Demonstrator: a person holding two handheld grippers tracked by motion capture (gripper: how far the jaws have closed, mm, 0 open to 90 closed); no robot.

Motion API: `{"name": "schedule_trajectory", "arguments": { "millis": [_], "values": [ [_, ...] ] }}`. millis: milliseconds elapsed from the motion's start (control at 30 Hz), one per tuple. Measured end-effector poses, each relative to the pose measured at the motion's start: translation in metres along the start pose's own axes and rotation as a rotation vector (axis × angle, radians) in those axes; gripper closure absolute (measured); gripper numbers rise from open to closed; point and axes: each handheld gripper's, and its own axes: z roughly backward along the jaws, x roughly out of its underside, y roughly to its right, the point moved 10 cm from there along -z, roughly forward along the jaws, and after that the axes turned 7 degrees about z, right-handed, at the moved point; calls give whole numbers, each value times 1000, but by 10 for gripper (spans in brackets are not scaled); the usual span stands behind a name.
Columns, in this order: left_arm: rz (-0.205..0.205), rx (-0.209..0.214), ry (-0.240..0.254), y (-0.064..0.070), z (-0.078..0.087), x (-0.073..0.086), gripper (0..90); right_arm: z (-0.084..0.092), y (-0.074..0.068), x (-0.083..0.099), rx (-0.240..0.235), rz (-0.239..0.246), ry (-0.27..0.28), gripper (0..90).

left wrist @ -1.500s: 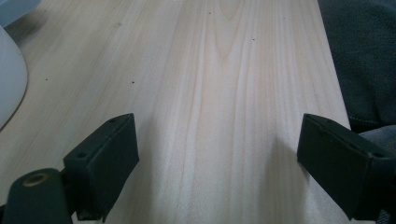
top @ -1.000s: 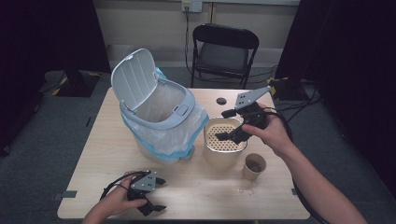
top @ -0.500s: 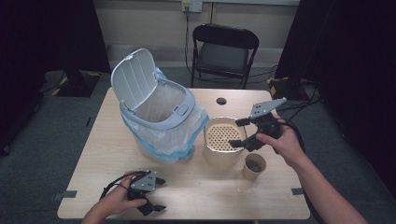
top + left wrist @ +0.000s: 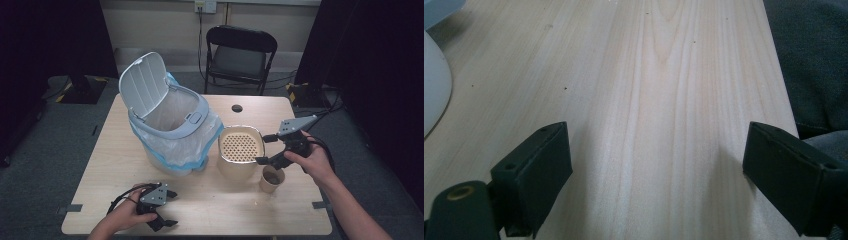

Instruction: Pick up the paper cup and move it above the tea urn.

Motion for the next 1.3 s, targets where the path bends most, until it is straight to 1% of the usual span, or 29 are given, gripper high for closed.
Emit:
{"name": "schedule_trajectory", "arguments": {
  "millis": [67,200,267,400,567,767,933,1167,1300],
  "values": [
    [0,0,1,0,0,0,114,1,1,4,9,-6,3,144],
    [0,0,0,0,0,0,114,2,2,14,23,-6,-11,145],
    [0,0,1,0,0,0,114,2,1,19,25,-18,-9,144],
    [0,0,1,0,0,0,114,3,1,30,30,-24,-21,145],
    [-2,0,0,0,0,0,114,4,3,43,39,-42,-22,147],
    [-1,0,-1,0,0,0,114,8,3,54,50,-61,-16,147],
    [0,0,0,0,0,0,114,8,1,65,58,-78,-29,150],
    [-2,0,-1,0,0,0,114,11,0,77,73,-107,-10,158],
    [-1,0,-1,0,0,0,114,13,-2,83,67,-115,-4,158]
  ]
}}
